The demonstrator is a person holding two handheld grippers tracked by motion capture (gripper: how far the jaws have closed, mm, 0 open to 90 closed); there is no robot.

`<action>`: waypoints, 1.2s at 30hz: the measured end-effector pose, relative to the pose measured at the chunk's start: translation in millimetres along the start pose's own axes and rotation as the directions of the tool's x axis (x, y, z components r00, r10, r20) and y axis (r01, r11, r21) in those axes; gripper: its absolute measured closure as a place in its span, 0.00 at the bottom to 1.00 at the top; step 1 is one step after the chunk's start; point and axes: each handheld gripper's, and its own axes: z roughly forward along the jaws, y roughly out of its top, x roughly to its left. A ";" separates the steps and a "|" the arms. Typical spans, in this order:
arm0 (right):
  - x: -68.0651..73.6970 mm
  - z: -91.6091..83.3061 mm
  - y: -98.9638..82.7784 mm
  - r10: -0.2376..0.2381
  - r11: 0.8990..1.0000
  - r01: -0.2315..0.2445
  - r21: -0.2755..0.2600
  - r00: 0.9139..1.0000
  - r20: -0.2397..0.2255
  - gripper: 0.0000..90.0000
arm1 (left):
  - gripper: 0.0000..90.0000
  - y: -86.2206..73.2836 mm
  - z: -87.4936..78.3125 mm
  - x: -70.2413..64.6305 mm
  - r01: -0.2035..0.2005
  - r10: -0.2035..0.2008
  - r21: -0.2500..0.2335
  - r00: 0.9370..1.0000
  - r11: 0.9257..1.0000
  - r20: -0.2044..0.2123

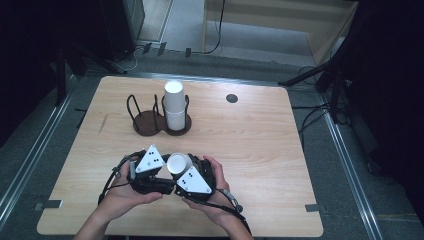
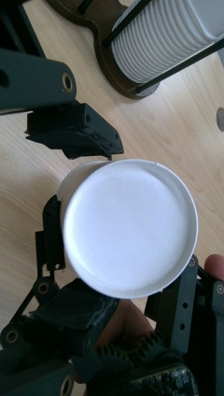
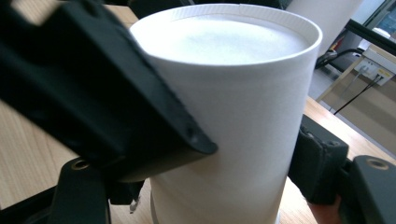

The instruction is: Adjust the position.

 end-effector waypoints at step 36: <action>7.0 3.4 -3.3 -0.067 0.998 0.066 0.012 0.997 0.039 0.29 | 0.37 -1.1 -11.5 14.9 0.084 -0.083 -0.051 0.996 0.995 0.028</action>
